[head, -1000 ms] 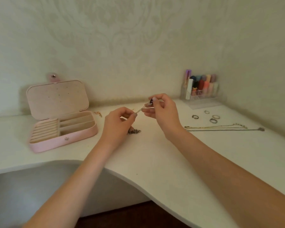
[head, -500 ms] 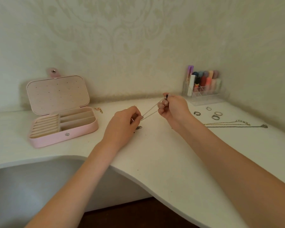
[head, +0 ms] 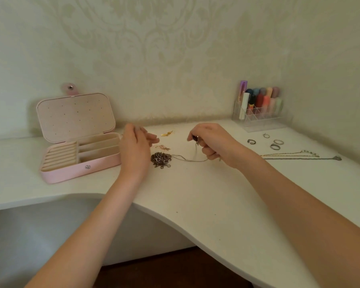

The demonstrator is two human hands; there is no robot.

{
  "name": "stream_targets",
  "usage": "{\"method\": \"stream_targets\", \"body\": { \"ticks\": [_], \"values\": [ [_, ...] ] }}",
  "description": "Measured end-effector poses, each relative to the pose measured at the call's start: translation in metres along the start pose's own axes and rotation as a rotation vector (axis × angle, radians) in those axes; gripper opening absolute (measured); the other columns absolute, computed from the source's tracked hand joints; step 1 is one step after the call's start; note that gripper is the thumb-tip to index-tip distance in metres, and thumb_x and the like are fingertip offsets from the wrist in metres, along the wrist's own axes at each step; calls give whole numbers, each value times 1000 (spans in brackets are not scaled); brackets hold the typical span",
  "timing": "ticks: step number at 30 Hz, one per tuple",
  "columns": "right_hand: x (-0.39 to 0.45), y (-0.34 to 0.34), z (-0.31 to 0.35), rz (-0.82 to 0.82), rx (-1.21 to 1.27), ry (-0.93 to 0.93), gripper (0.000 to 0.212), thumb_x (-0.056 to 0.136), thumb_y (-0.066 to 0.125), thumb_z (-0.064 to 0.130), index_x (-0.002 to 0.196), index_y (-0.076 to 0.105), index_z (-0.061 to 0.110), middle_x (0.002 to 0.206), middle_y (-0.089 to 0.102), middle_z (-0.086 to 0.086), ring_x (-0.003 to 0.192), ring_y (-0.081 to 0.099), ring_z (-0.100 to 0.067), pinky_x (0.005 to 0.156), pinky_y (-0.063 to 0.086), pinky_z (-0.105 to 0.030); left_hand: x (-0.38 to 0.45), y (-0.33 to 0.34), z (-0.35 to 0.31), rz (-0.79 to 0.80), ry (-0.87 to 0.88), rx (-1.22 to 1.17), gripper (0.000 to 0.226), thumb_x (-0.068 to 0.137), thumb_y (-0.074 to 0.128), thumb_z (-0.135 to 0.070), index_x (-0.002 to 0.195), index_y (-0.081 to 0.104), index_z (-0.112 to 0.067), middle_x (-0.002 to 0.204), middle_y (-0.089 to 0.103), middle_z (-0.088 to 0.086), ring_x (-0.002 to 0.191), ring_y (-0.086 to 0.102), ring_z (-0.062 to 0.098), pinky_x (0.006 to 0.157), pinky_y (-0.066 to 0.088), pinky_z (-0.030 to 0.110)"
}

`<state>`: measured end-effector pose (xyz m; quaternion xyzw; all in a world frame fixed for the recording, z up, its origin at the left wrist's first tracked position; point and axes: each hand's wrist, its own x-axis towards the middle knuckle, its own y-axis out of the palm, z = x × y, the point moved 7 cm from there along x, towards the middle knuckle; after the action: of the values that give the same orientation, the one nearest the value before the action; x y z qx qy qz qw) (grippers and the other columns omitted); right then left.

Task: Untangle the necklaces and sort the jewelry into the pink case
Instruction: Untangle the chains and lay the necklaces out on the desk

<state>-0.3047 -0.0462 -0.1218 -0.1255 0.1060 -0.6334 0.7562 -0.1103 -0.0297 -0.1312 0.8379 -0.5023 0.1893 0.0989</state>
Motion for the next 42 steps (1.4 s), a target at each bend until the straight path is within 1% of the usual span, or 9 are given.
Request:
{"method": "stream_targets", "body": {
  "ticks": [6,9,15,20,24,27,33,38,42],
  "values": [
    [-1,8,8,56,216,-85,20,100,42,24,86,53,16,58,46,2,39,31,-10,40,20,-19,-17,33,-6,454,-8,116,12,87,63,-22,99,66,-22,92,72,-6,89,66,6,83,48,24],
    [-2,11,15,105,403,-108,22,102,38,27,88,50,15,64,51,0,39,32,-10,37,23,-18,-25,43,-10,598,77,247,8,88,64,-26,89,71,-24,78,68,-20,70,57,-7,70,41,15],
    [1,6,11,110,656,-49,24,103,36,27,84,48,18,71,54,3,36,24,-4,34,19,-15,-14,26,-6,339,3,201,21,90,53,-18,72,58,-9,76,72,-1,74,63,13,63,44,15],
    [6,-1,2,107,894,11,26,101,39,28,78,49,20,69,54,5,32,22,-3,30,17,-13,-10,19,-1,237,-33,184,29,88,58,-26,69,44,-10,73,72,7,61,61,-4,64,43,11],
    [6,3,-3,110,710,51,23,97,40,19,75,45,20,60,43,5,35,20,-4,36,10,-15,-1,12,10,162,-110,2,31,92,50,-39,70,43,-17,63,71,4,79,68,22,82,48,41],
    [4,10,-4,84,476,67,16,92,38,14,77,44,18,55,35,6,38,18,-7,38,9,-16,-1,11,9,142,-137,-59,38,97,42,-42,69,42,-16,56,67,6,62,65,17,62,38,32],
    [-9,24,11,60,-146,-142,20,93,47,22,89,66,19,37,42,19,34,33,-3,37,22,-15,-12,18,-10,219,62,89,51,97,41,-44,60,53,-11,54,60,2,52,56,9,54,43,16],
    [-13,39,18,149,-277,-240,25,81,66,48,81,73,23,42,51,14,34,31,-5,43,23,-18,-16,19,-18,244,147,134,55,96,45,-41,61,53,0,46,53,-5,46,51,6,50,39,15],
    [-12,36,17,186,-240,-215,50,88,49,58,82,77,18,45,35,5,41,22,-9,45,21,-20,-15,16,-14,240,71,42,57,97,41,-44,58,54,-4,47,57,1,48,57,14,52,44,20]
  ]
}}
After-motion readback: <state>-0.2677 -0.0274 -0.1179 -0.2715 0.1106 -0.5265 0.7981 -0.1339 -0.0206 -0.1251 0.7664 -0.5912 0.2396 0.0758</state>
